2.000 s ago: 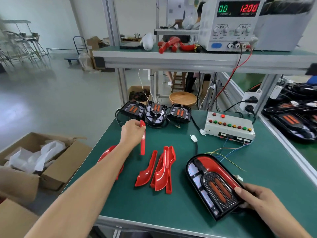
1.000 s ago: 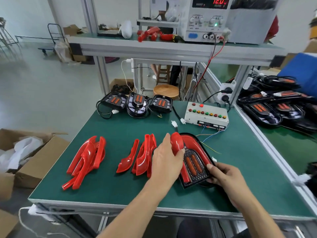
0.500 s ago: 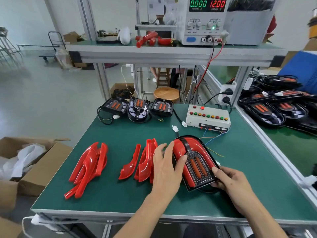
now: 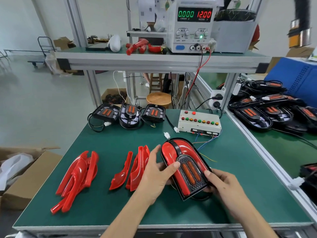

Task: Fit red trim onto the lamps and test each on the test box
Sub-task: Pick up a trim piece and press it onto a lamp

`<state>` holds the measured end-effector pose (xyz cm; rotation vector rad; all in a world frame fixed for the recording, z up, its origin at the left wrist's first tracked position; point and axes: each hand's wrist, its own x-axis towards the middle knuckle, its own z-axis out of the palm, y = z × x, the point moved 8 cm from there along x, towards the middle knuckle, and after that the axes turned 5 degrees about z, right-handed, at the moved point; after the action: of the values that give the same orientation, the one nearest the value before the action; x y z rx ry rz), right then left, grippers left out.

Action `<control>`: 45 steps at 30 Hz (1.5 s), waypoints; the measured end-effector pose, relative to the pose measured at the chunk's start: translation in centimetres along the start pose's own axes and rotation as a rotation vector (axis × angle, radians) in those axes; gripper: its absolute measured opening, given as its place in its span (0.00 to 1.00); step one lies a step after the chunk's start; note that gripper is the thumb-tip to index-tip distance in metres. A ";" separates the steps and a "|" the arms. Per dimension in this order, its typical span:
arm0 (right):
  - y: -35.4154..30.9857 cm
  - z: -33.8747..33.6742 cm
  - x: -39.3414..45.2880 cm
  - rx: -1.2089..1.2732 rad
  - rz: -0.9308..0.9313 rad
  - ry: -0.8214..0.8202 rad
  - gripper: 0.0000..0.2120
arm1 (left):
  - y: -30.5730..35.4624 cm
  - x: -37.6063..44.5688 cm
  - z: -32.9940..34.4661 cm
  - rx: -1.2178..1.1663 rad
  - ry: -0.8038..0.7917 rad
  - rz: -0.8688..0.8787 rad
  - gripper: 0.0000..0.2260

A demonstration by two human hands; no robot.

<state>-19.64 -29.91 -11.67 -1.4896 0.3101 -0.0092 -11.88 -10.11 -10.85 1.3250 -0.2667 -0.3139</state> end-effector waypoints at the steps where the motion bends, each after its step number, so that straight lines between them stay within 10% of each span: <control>1: -0.1 0.1 -0.1 -0.007 -0.005 0.006 0.12 | 0.1 0.0 -0.2 0.059 0.011 0.031 0.37; 9: 0.2 0.1 -0.2 -0.109 -0.029 0.045 0.11 | -1.8 0.2 -0.8 0.146 0.106 0.002 0.34; 15: -1.1 -0.1 -0.4 -0.672 -0.082 0.112 0.11 | -3.2 0.1 -0.7 0.048 0.072 -0.075 0.32; 20: -3.0 1.2 -2.3 -0.973 -0.309 0.464 0.20 | -3.2 -0.2 0.2 0.063 0.080 -0.039 0.37; 24: -4.5 6.5 -4.6 -1.005 -0.612 0.397 0.13 | -2.5 -0.3 0.1 0.133 0.079 0.021 0.37; 45: -2.1 7.3 -4.8 -0.710 -0.313 0.493 0.08 | -2.1 -1.8 0.0 0.107 0.099 0.096 0.42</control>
<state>-22.35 -22.04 -8.27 -2.2266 0.5039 -0.5751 -13.71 -9.92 -12.94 1.4237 -0.2653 -0.1541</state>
